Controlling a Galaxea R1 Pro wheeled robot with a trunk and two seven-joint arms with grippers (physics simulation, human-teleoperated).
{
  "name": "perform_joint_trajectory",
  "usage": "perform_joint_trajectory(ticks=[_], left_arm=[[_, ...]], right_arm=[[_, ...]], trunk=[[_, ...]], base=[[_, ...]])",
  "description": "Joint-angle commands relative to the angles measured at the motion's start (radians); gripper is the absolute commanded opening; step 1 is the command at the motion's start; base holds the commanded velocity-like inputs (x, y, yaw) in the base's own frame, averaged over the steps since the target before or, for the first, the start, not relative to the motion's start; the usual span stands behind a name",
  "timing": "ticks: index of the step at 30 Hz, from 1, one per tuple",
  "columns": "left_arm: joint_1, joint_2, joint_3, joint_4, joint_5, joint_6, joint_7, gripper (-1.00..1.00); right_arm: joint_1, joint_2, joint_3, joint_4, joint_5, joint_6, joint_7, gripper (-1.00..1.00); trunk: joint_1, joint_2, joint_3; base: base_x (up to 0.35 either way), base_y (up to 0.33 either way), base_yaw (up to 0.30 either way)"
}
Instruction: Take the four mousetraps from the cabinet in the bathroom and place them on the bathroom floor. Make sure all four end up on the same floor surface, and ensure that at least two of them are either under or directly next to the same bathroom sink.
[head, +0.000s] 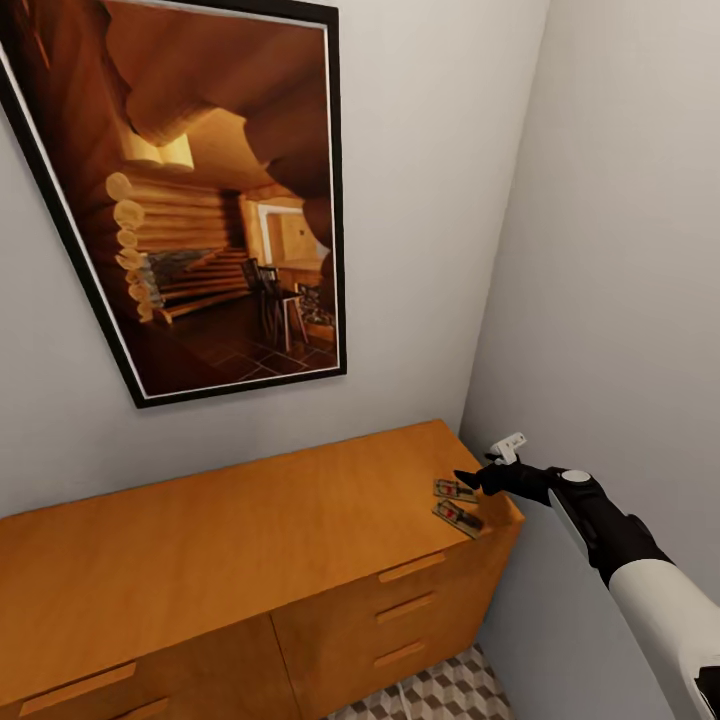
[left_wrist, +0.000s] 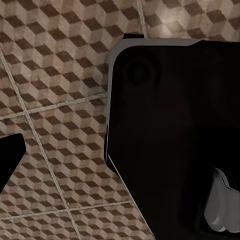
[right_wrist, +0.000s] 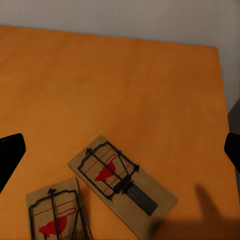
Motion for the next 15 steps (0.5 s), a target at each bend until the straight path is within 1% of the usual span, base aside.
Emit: perform_joint_trajectory(ticks=[1, 15], left_arm=[[-0.002, -0.001, -0.008, 0.004, 0.007, -0.007, 0.001, 1.0], [-0.002, -0.001, -0.008, 0.004, 0.007, -0.006, 0.0, 1.0]], right_arm=[[-0.001, 0.0, 0.002, -0.002, 0.002, 0.005, 0.002, 1.0], [-0.001, 0.001, 0.002, -0.002, 0.002, 0.005, 0.001, 1.0]], trunk=[[0.001, -0.002, -0.002], [0.001, -0.002, -0.002]], base=[[0.032, 0.0, 0.0], [0.007, 0.0, 0.0]])
